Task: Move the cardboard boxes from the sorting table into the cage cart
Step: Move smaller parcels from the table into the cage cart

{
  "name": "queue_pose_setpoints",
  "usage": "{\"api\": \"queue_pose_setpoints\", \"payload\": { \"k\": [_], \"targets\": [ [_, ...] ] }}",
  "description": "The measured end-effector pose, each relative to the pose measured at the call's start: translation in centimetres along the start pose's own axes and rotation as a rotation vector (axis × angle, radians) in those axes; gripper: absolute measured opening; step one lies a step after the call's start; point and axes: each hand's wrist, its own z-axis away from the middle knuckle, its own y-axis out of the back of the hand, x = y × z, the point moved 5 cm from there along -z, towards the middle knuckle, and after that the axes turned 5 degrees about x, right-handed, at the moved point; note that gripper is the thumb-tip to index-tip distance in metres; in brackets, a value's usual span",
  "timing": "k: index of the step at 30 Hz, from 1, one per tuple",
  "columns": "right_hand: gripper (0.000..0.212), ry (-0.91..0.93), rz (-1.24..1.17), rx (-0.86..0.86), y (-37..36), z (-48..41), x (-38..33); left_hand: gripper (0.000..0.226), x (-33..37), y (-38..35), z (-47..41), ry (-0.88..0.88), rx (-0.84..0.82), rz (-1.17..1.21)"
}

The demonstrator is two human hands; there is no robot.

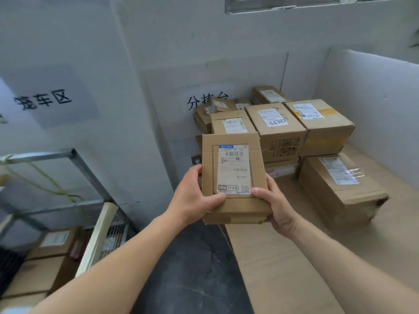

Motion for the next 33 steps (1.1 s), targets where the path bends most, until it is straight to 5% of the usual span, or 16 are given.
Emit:
{"api": "queue_pose_setpoints", "payload": {
  "k": [10, 18, 33],
  "targets": [
    [0.103, -0.004, -0.002, -0.167, -13.6, 0.1, 0.5, 0.096, -6.0, 12.7, 6.0, 0.066, 0.219, -0.074],
    [0.08, 0.007, 0.09, -0.333, -27.1, 4.7, 1.6, 0.099, -12.5, 24.3, 15.2, 0.173, 0.372, -0.12],
    [0.084, 0.081, 0.216, -0.683, -52.2, 14.8, 5.5, 0.075, -23.1, 43.9, 33.7, 0.381, 0.619, -0.199]
  ]
}}
